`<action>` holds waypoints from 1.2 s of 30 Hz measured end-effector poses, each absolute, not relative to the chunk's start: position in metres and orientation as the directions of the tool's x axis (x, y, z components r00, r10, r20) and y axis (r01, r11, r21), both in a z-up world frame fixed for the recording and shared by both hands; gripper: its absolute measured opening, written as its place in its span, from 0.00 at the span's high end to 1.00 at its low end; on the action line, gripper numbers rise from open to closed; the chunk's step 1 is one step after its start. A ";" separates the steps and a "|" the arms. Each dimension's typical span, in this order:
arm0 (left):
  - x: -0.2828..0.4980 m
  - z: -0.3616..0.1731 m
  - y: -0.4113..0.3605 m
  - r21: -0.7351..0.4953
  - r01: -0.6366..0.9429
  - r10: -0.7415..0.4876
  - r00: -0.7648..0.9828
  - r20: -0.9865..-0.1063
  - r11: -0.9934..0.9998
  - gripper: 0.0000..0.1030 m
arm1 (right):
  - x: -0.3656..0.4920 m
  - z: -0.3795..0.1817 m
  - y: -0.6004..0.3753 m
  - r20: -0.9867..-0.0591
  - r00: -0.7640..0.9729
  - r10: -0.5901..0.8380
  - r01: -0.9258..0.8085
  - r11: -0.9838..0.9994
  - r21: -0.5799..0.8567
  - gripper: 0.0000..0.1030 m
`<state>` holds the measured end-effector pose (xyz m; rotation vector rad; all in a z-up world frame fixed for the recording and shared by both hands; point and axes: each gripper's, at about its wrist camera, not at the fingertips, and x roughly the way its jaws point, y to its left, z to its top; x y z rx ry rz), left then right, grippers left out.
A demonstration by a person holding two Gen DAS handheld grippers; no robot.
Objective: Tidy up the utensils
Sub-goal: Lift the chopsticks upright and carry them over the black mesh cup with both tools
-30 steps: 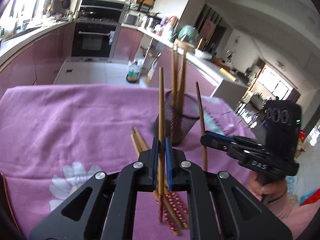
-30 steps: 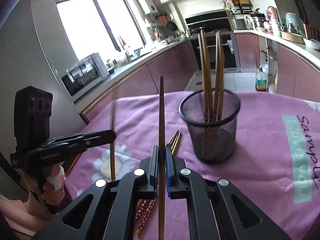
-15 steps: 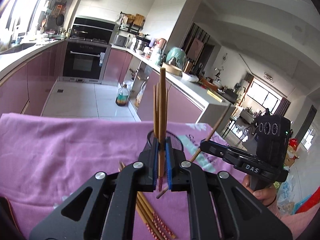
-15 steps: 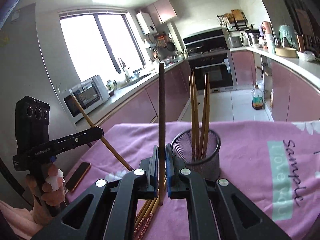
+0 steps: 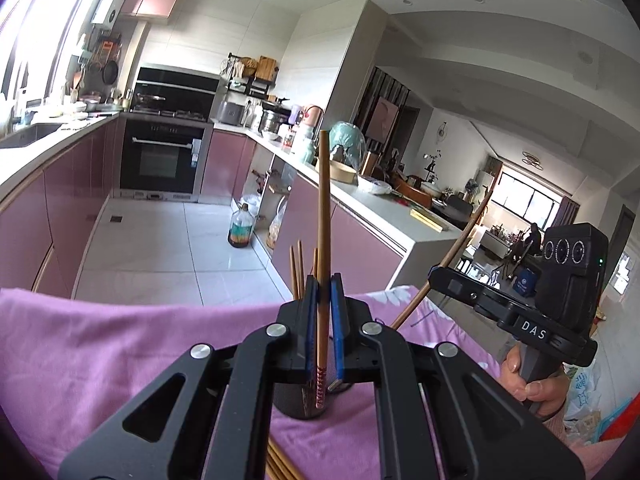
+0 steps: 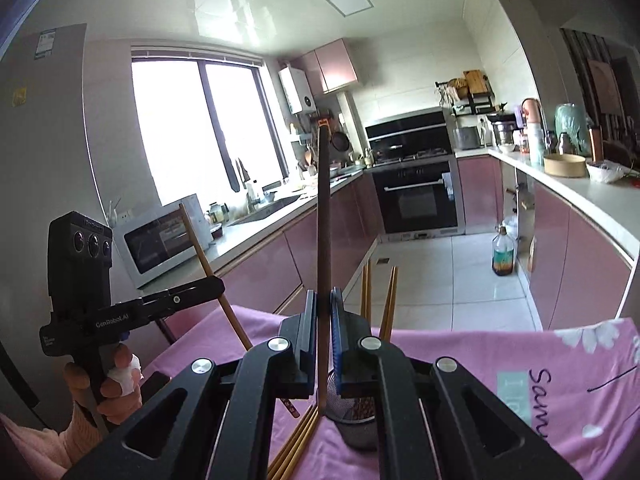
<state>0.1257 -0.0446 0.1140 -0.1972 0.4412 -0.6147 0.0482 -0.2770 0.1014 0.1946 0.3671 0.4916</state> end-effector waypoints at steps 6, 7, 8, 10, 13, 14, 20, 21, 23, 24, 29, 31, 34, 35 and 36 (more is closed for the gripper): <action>0.136 0.120 -0.058 -0.293 0.507 -0.584 0.734 -0.347 0.811 0.93 | 0.061 0.104 -0.279 -0.300 0.837 0.458 -0.399 0.885 0.239 0.95; 0.140 0.119 -0.061 -0.287 0.503 -0.578 0.736 -0.352 0.815 0.93 | 0.063 0.103 -0.278 -0.304 0.837 0.454 -0.396 0.888 0.235 0.95; 0.140 0.120 -0.064 -0.279 0.501 -0.573 0.738 -0.356 0.819 0.93 | 0.065 0.103 -0.278 -0.310 0.838 0.449 -0.392 0.891 0.230 0.95; 0.145 0.116 -0.071 -0.261 0.496 -0.561 0.740 -0.371 0.828 0.93 | 0.070 0.099 -0.277 -0.325 0.841 0.432 -0.379 0.900 0.215 0.95; 0.150 0.106 -0.079 -0.252 0.496 -0.556 0.727 -0.402 0.831 0.93 | 0.078 0.091 -0.274 -0.359 0.832 0.423 -0.369 0.905 0.211 0.95; 0.152 0.102 -0.080 -0.248 0.496 -0.554 0.722 -0.413 0.832 0.93 | 0.079 0.088 -0.272 -0.368 0.830 0.419 -0.365 0.907 0.209 0.95; 0.163 0.081 -0.093 -0.203 0.512 -0.541 0.693 -0.477 0.835 0.93 | 0.088 0.071 -0.265 -0.431 0.807 0.404 -0.354 0.915 0.195 0.95; 0.164 0.078 -0.094 -0.192 0.515 -0.537 0.690 -0.486 0.836 0.93 | 0.089 0.070 -0.264 -0.439 0.803 0.403 -0.353 0.915 0.194 0.95; 0.167 0.071 -0.098 -0.168 0.518 -0.523 0.679 -0.515 0.839 0.93 | 0.090 0.067 -0.263 -0.458 0.796 0.396 -0.347 0.918 0.191 0.95; 0.169 0.069 -0.100 -0.162 0.527 -0.525 0.669 -0.526 0.834 0.93 | 0.091 0.065 -0.263 -0.472 0.790 0.392 -0.344 0.920 0.189 0.95; 0.178 0.055 -0.104 -0.136 0.547 -0.514 0.632 -0.580 0.826 0.93 | 0.101 0.056 -0.259 -0.539 0.751 0.381 -0.338 0.923 0.181 0.95; 0.184 0.051 -0.107 -0.144 0.556 -0.518 0.608 -0.601 0.819 0.93 | 0.106 0.051 -0.256 -0.565 0.734 0.378 -0.338 0.924 0.179 0.95; 0.196 0.044 -0.108 -0.157 0.553 -0.516 0.586 -0.625 0.818 0.93 | 0.113 0.045 -0.253 -0.591 0.715 0.374 -0.332 0.925 0.184 0.95; 0.199 0.043 -0.108 -0.159 0.551 -0.514 0.583 -0.629 0.819 0.93 | 0.115 0.043 -0.252 -0.594 0.714 0.371 -0.328 0.927 0.184 0.95; 0.201 0.043 -0.108 -0.166 0.550 -0.516 0.578 -0.632 0.819 0.93 | 0.118 0.042 -0.252 -0.596 0.714 0.368 -0.323 0.928 0.185 0.95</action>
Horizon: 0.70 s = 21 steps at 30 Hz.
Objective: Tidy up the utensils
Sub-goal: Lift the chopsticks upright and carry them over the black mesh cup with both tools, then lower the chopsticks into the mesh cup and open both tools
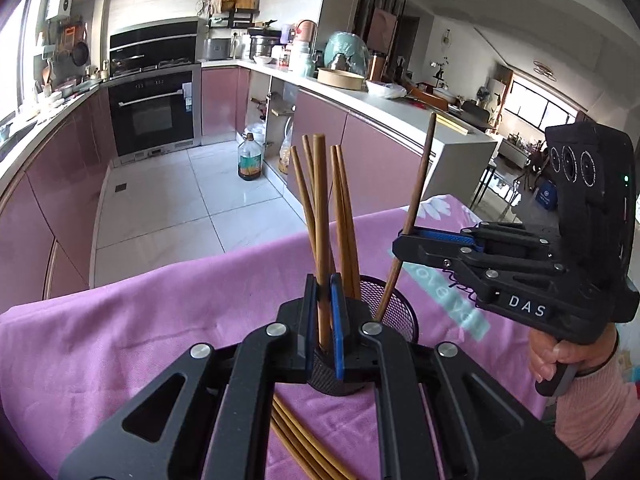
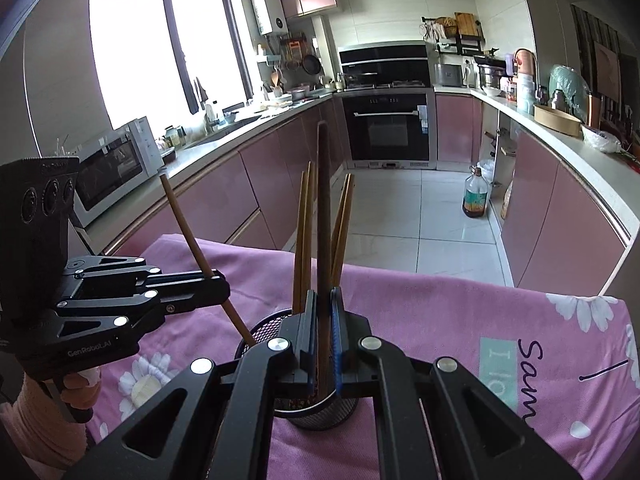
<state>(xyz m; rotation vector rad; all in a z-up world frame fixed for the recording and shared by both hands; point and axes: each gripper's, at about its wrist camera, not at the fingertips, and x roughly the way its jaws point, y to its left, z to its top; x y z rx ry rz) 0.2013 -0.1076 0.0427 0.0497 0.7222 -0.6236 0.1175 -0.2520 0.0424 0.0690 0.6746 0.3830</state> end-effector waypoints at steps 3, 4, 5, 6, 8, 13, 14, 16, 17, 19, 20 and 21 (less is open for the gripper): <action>0.212 0.042 -0.112 -0.165 0.537 -0.505 0.582 -0.638 0.827 0.93 | 0.123 0.040 -0.252 -0.600 0.716 0.356 -0.308 0.933 0.187 0.94; 0.214 0.042 -0.113 -0.163 0.532 -0.500 0.586 -0.638 0.831 0.92 | 0.126 0.039 -0.252 -0.601 0.715 0.358 -0.305 0.933 0.193 0.93; 0.215 0.041 -0.113 -0.159 0.527 -0.494 0.589 -0.639 0.835 0.92 | 0.126 0.037 -0.253 -0.601 0.715 0.357 -0.300 0.933 0.197 0.93; 0.217 0.039 -0.114 -0.156 0.521 -0.487 0.591 -0.643 0.839 0.92 | 0.127 0.036 -0.253 -0.602 0.716 0.354 -0.295 0.934 0.200 0.92; 0.220 0.037 -0.115 -0.155 0.519 -0.485 0.594 -0.642 0.841 0.92 | 0.131 0.035 -0.251 -0.603 0.713 0.356 -0.293 0.934 0.205 0.92; 0.217 0.034 -0.113 -0.150 0.503 -0.473 0.612 -0.634 0.851 0.92 | 0.128 0.030 -0.250 -0.597 0.716 0.361 -0.289 0.932 0.217 0.92; 0.217 0.034 -0.116 -0.149 0.499 -0.471 0.615 -0.632 0.853 0.92 | 0.127 0.030 -0.250 -0.595 0.717 0.363 -0.291 0.932 0.218 0.92; 0.217 0.032 -0.113 -0.154 0.489 -0.468 0.623 -0.627 0.859 0.92 | 0.125 0.030 -0.250 -0.590 0.720 0.367 -0.295 0.930 0.219 0.90; 0.216 0.032 -0.112 -0.162 0.487 -0.471 0.623 -0.625 0.858 0.92 | 0.125 0.030 -0.251 -0.587 0.721 0.368 -0.297 0.930 0.219 0.89; 0.213 0.031 -0.108 -0.173 0.479 -0.474 0.632 -0.613 0.861 0.91 | 0.122 0.031 -0.251 -0.580 0.725 0.371 -0.299 0.929 0.220 0.88; 0.211 0.031 -0.106 -0.171 0.476 -0.473 0.639 -0.607 0.862 0.89 | 0.120 0.031 -0.251 -0.576 0.727 0.374 -0.301 0.927 0.221 0.88; 0.210 0.032 -0.104 -0.171 0.475 -0.473 0.643 -0.602 0.863 0.89 | 0.119 0.032 -0.251 -0.573 0.728 0.377 -0.305 0.926 0.223 0.87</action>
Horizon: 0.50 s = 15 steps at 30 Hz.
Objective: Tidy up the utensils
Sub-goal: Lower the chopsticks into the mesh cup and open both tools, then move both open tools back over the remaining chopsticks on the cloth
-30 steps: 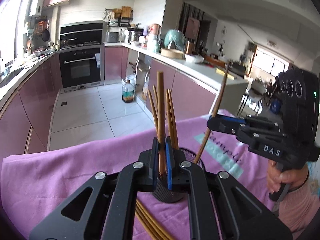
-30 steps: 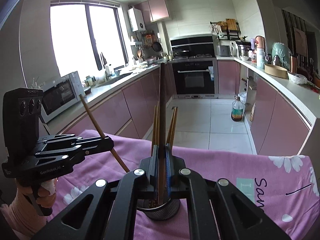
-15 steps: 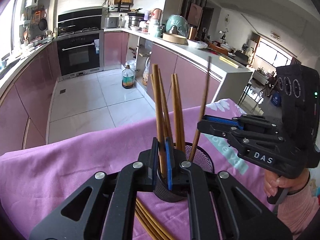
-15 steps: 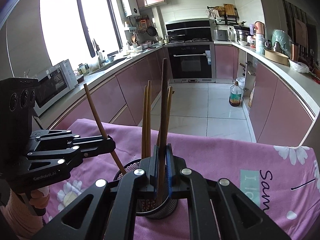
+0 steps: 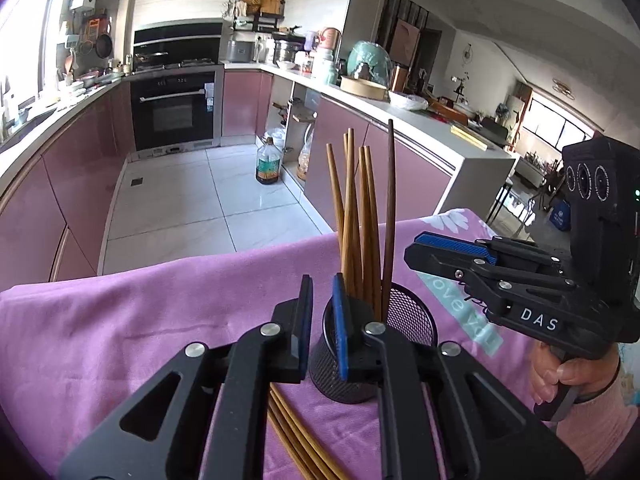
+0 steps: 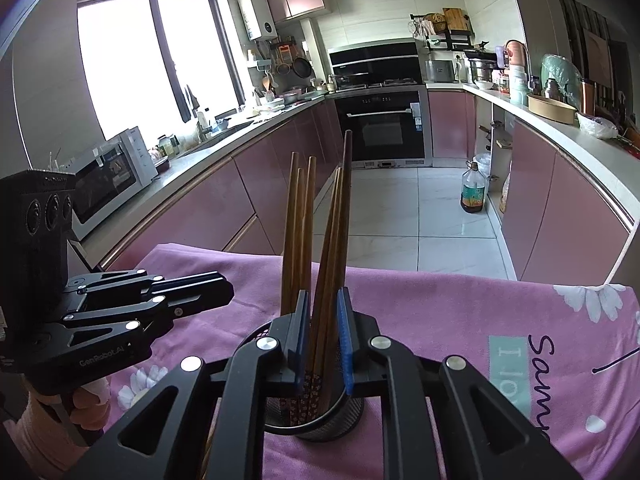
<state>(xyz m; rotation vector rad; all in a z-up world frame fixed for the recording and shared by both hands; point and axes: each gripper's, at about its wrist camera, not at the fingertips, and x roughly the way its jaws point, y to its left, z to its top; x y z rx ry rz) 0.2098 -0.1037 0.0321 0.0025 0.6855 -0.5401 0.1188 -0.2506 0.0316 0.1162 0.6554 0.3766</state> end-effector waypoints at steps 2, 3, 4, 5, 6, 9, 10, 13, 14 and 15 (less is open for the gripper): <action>0.201 0.033 -0.099 -0.165 0.467 -0.467 0.663 -0.585 0.869 0.84 | 0.116 0.033 -0.250 -0.566 0.730 0.383 -0.311 0.924 0.223 0.86; 0.195 0.034 -0.095 -0.159 0.464 -0.464 0.675 -0.574 0.872 0.82 | 0.114 0.033 -0.249 -0.564 0.730 0.387 -0.317 0.922 0.223 0.82; 0.191 0.035 -0.091 -0.155 0.459 -0.460 0.685 -0.565 0.875 0.79 | 0.112 0.034 -0.249 -0.560 0.731 0.391 -0.320 0.920 0.224 0.80; 0.186 0.036 -0.088 -0.151 0.456 -0.457 0.695 -0.555 0.877 0.75 | 0.108 0.035 -0.248 -0.553 0.733 0.396 -0.326 0.918 0.224 0.77; 0.181 0.038 -0.085 -0.147 0.454 -0.455 0.705 -0.544 0.879 0.74 | 0.104 0.037 -0.248 -0.547 0.734 0.403 -0.336 0.915 0.223 0.77; 0.163 0.041 -0.074 -0.133 0.442 -0.443 0.736 -0.512 0.887 0.64 | 0.091 0.042 -0.247 -0.521 0.739 0.427 -0.365 0.904 0.224 0.75; 0.156 0.042 -0.070 -0.128 0.439 -0.440 0.744 -0.504 0.889 0.61 | 0.085 0.043 -0.246 -0.511 0.740 0.437 -0.378 0.899 0.222 0.75; 0.139 0.040 -0.057 -0.119 0.425 -0.425 0.761 -0.489 0.897 0.55 | 0.068 0.045 -0.242 -0.491 0.733 0.471 -0.418 0.881 0.222 0.70; 0.134 0.038 -0.053 -0.117 0.418 -0.419 0.766 -0.488 0.901 0.55 | 0.062 0.044 -0.240 -0.487 0.728 0.482 -0.431 0.875 0.222 0.68; 0.129 0.035 -0.049 -0.117 0.409 -0.411 0.770 -0.488 0.905 0.53 | 0.056 0.040 -0.237 -0.489 0.717 0.498 -0.447 0.866 0.225 0.67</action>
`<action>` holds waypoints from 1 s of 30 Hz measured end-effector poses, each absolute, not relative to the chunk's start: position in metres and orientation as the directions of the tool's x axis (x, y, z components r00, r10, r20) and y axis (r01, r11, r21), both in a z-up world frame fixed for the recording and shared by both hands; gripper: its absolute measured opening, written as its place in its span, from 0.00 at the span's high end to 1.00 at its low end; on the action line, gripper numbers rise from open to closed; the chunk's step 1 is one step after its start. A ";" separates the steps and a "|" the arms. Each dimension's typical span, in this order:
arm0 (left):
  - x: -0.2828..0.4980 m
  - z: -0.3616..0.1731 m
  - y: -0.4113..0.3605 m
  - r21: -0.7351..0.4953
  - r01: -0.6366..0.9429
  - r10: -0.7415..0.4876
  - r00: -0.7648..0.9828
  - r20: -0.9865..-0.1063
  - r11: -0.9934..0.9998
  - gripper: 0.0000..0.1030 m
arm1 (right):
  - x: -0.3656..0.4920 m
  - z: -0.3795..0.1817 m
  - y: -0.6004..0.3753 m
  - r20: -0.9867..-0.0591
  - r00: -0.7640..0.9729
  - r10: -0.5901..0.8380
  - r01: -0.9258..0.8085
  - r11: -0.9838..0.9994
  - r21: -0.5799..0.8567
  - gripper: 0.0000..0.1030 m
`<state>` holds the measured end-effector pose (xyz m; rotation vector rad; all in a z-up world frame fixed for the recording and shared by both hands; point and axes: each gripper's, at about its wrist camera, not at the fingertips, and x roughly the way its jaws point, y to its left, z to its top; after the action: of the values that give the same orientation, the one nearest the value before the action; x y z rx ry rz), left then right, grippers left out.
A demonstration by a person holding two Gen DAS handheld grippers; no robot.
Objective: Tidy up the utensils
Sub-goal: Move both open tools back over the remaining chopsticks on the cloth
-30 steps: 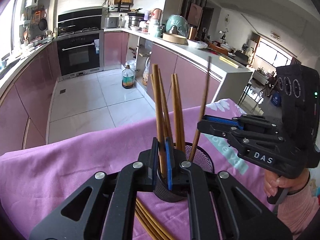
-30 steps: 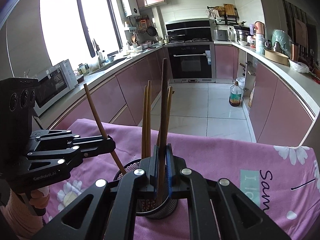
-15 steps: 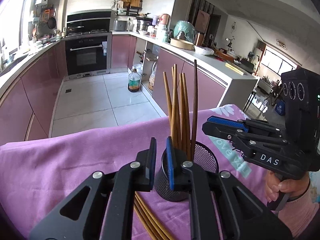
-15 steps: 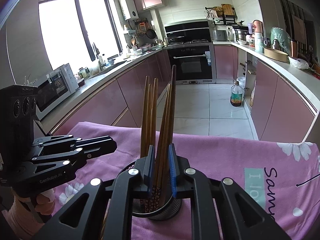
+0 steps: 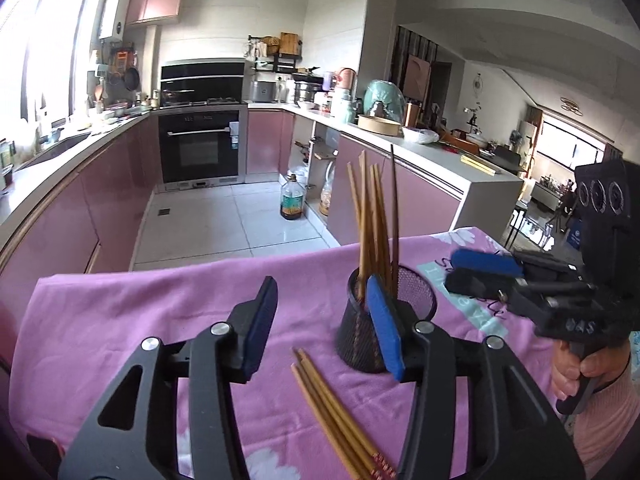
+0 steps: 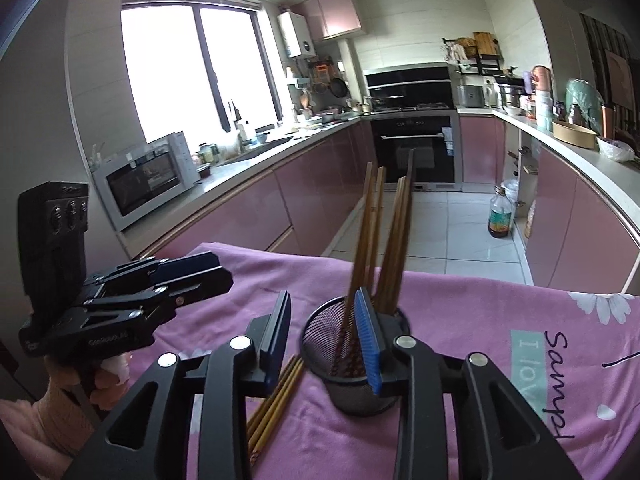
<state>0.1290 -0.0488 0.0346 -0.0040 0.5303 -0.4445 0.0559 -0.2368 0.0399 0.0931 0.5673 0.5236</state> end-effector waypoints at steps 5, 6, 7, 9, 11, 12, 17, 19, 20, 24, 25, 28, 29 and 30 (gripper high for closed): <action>0.112 0.008 -0.033 -0.123 0.378 -0.382 0.755 -0.532 0.918 0.45 | 0.042 0.010 -0.214 -0.558 0.646 0.521 -0.485 0.845 0.227 0.67; 0.110 0.000 -0.031 -0.130 0.376 -0.382 0.742 -0.551 0.918 0.45 | 0.041 0.001 -0.208 -0.579 0.628 0.520 -0.487 0.843 0.228 0.67; 0.108 -0.008 -0.028 -0.131 0.367 -0.374 0.736 -0.564 0.921 0.45 | 0.042 -0.006 -0.205 -0.594 0.612 0.521 -0.489 0.840 0.233 0.67; 0.106 -0.024 -0.024 -0.131 0.349 -0.356 0.720 -0.596 0.928 0.45 | 0.042 -0.021 -0.199 -0.627 0.577 0.523 -0.488 0.837 0.249 0.67; 0.104 -0.040 -0.022 -0.126 0.331 -0.334 0.705 -0.626 0.935 0.45 | 0.043 -0.038 -0.192 -0.660 0.542 0.520 -0.477 0.837 0.268 0.67; 0.104 -0.046 -0.020 -0.124 0.323 -0.325 0.698 -0.639 0.938 0.45 | 0.042 -0.042 -0.190 -0.669 0.532 0.519 -0.474 0.837 0.272 0.67; 0.096 -0.072 -0.013 -0.140 0.299 -0.311 0.665 -0.678 0.944 0.45 | 0.036 -0.058 -0.176 -0.707 0.499 0.501 -0.463 0.844 0.272 0.67; 0.097 -0.076 -0.017 -0.144 0.299 -0.313 0.653 -0.690 0.943 0.45 | 0.033 -0.061 -0.174 -0.710 0.499 0.496 -0.459 0.847 0.269 0.67; 0.097 -0.079 -0.018 -0.140 0.298 -0.309 0.650 -0.695 0.944 0.45 | 0.032 -0.062 -0.172 -0.713 0.498 0.494 -0.458 0.848 0.268 0.67; 0.095 -0.084 -0.024 -0.139 0.307 -0.311 0.632 -0.710 0.942 0.45 | 0.028 -0.069 -0.168 -0.727 0.499 0.472 -0.450 0.858 0.249 0.67; 0.094 -0.085 -0.025 -0.136 0.310 -0.310 0.629 -0.712 0.941 0.45 | 0.028 -0.070 -0.167 -0.729 0.499 0.469 -0.448 0.859 0.246 0.67; 0.093 -0.088 -0.026 -0.135 0.314 -0.311 0.622 -0.719 0.940 0.45 | 0.031 -0.073 -0.166 -0.735 0.503 0.455 -0.439 0.867 0.236 0.67; 0.093 -0.089 -0.026 -0.136 0.314 -0.312 0.620 -0.720 0.940 0.45 | 0.031 -0.073 -0.168 -0.737 0.504 0.450 -0.437 0.869 0.232 0.67; 0.093 -0.089 -0.027 -0.137 0.315 -0.312 0.618 -0.722 0.939 0.45 | 0.030 -0.075 -0.169 -0.738 0.505 0.449 -0.437 0.870 0.230 0.67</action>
<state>0.0929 -0.0267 -0.0893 0.0034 0.8296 -0.3609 0.0303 -0.1693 -0.0749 0.0142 0.8944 0.5343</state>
